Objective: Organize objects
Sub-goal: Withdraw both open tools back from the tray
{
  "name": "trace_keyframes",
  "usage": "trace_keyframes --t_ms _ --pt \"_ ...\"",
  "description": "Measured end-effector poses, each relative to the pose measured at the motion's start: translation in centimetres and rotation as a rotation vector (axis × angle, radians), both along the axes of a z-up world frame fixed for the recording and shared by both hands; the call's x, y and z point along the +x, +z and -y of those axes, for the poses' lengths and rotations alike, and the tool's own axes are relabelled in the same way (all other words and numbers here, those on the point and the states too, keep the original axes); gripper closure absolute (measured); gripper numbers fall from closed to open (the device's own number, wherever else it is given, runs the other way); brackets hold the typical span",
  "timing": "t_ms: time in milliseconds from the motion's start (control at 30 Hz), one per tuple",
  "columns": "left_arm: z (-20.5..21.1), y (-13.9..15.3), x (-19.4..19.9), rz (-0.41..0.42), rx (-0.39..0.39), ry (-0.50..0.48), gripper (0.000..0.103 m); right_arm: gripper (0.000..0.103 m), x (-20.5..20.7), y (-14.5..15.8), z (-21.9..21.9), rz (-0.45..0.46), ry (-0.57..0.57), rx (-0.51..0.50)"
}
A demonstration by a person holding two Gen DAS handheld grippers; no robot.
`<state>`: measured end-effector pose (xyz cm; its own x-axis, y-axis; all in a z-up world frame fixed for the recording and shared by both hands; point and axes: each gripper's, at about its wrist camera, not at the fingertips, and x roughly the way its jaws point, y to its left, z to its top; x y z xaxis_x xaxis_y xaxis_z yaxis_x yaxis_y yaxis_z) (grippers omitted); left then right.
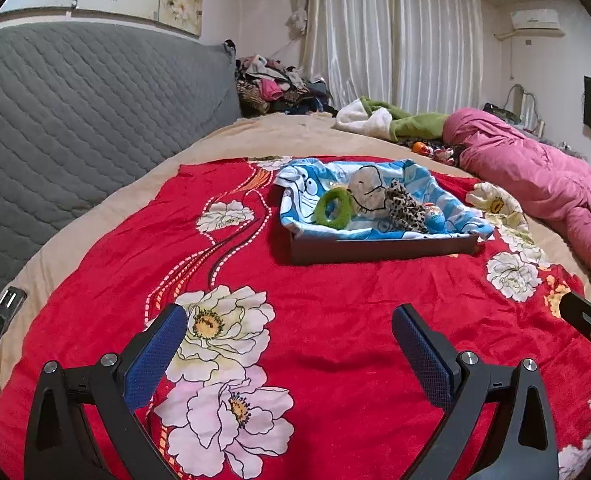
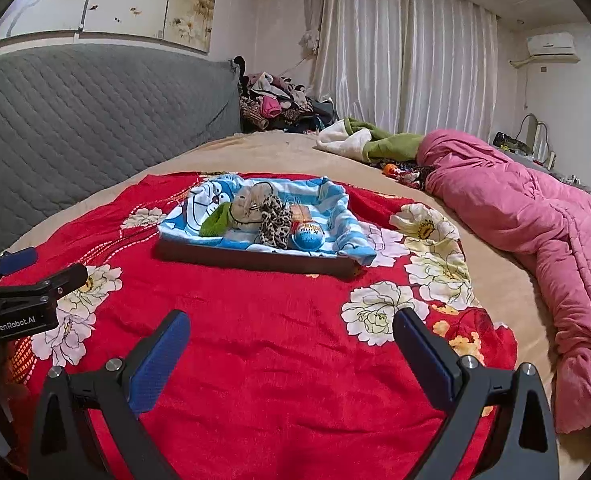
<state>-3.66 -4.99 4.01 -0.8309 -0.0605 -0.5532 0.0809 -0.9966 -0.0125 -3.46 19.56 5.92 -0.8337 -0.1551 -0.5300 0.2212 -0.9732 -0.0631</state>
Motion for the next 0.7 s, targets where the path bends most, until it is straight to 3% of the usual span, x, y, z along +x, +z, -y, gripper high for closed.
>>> trace_keyframes --t_ms 700 --pt "0.4 -3.2 -0.9 0.045 0.031 -0.015 0.001 0.001 0.0 -3.0 0.0 0.046 -0.005 0.018"
